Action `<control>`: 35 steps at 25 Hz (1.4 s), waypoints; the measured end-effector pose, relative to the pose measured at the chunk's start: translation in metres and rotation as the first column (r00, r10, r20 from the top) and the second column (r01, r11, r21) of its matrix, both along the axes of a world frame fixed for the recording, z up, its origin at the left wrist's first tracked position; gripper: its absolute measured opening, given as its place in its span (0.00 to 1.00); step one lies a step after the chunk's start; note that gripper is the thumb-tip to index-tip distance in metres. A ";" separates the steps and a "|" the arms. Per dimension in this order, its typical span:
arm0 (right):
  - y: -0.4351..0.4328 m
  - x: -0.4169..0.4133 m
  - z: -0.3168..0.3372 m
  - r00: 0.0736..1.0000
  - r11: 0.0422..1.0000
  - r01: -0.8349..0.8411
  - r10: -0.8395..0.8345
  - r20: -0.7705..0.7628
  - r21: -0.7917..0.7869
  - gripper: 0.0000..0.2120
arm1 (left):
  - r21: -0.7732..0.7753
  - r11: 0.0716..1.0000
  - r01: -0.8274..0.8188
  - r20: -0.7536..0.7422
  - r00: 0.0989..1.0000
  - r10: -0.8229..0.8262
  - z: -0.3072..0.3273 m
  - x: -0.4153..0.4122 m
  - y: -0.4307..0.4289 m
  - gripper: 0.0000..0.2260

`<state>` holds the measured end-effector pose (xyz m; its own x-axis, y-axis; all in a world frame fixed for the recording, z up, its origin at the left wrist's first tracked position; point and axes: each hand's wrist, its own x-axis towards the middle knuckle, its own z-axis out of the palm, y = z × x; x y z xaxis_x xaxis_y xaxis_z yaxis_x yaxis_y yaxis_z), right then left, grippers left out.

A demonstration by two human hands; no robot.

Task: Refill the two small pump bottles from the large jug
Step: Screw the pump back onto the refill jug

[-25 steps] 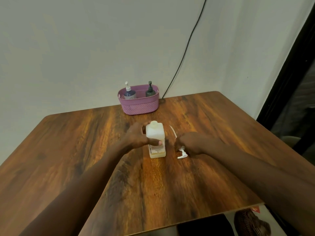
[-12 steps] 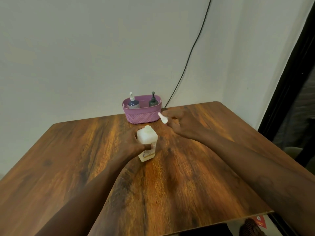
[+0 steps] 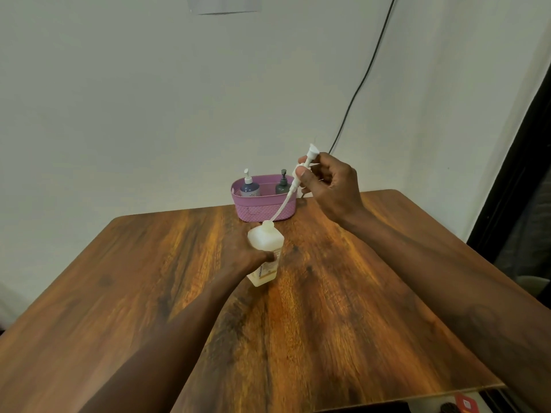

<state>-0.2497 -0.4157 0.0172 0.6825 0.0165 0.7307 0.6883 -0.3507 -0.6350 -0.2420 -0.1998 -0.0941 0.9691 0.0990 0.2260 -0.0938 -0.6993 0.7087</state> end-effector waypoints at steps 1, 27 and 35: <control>0.000 -0.001 0.001 1.000 1.000 0.006 -0.006 0.004 -0.006 0.13 | -0.011 1.000 -0.004 0.001 1.000 0.004 0.000 -0.001 0.001 0.38; 0.011 0.001 0.002 0.966 0.938 -0.162 0.088 -0.242 -0.307 0.15 | -0.141 0.973 0.183 0.305 0.943 -0.133 0.052 -0.032 -0.023 0.29; 0.001 -0.001 0.012 0.929 0.971 -0.067 -0.023 -0.370 -0.229 0.20 | -0.061 0.969 0.241 0.340 0.917 -0.207 0.063 -0.038 -0.024 0.31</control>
